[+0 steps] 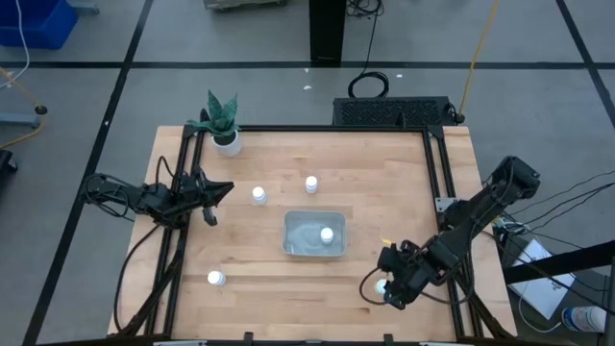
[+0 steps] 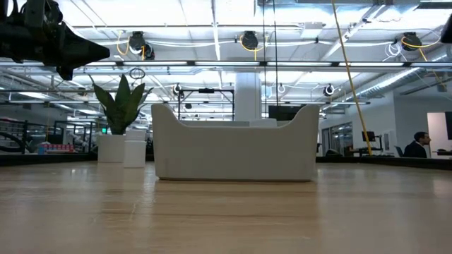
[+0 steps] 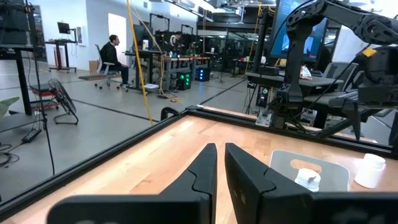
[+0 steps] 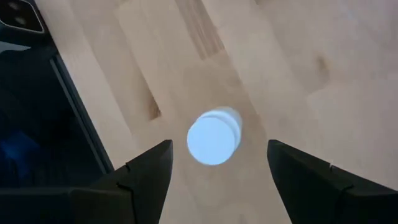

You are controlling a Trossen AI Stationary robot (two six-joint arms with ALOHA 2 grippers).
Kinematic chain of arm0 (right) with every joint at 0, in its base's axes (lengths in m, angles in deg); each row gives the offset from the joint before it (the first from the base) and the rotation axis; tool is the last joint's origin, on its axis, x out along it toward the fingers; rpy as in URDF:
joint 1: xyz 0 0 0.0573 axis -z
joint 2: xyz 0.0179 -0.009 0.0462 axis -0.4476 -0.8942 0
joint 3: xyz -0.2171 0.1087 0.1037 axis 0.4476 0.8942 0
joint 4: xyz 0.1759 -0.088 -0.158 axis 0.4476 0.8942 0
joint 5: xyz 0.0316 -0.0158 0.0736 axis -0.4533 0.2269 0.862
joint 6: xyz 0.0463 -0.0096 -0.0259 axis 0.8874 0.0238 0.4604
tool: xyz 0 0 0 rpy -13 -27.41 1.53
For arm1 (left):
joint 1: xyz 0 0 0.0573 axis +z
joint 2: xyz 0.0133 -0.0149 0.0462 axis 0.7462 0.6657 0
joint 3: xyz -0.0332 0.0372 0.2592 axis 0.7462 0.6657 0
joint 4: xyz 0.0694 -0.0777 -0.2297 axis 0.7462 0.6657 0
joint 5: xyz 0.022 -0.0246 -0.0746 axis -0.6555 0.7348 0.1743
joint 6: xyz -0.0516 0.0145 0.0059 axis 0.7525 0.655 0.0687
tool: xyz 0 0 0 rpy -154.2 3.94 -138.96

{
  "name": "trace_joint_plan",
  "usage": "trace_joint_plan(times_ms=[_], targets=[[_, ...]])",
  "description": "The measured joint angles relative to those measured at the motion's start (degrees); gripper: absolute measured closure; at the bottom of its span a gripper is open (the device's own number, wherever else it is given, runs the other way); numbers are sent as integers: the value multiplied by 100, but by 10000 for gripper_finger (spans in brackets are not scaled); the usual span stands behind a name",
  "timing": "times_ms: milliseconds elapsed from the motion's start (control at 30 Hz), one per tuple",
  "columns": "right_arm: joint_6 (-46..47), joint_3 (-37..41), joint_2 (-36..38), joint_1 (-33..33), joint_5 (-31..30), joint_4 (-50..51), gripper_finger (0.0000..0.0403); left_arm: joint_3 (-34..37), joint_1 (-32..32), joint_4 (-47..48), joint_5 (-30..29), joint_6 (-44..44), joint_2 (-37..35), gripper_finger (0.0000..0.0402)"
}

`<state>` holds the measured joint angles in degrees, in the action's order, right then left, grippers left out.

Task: Pick and place pill bottles into a basket
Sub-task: Put the white pill bottle into the gray bin

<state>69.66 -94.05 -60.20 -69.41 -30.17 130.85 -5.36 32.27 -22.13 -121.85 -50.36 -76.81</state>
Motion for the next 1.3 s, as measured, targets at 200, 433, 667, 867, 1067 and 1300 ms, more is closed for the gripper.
trace_joint_plan(times_ms=[200, 433, 667, 867, 1067, 1300], targets=[[231, 0, -148, -91, 105, -67, 150, 0, 0, 0, 0, -22, 0, 364], [190, 0, -300, -80, 105, -339, 150, 0, 0, 0, -2, -24, 1, 364], [139, 0, -320, -80, 61, -304, 150, 0, 0, 1, -2, -27, 1, 364], [222, 191, -320, -80, 161, -366, 150, 0, 0, 0, -2, -29, 0, 364], [229, 208, -320, -80, 254, -434, 150, 0, 0, 0, -4, -29, 0, 364], [260, 208, -320, -80, 252, -501, 149, 0, 0, 1, -4, -31, 1, 364]])
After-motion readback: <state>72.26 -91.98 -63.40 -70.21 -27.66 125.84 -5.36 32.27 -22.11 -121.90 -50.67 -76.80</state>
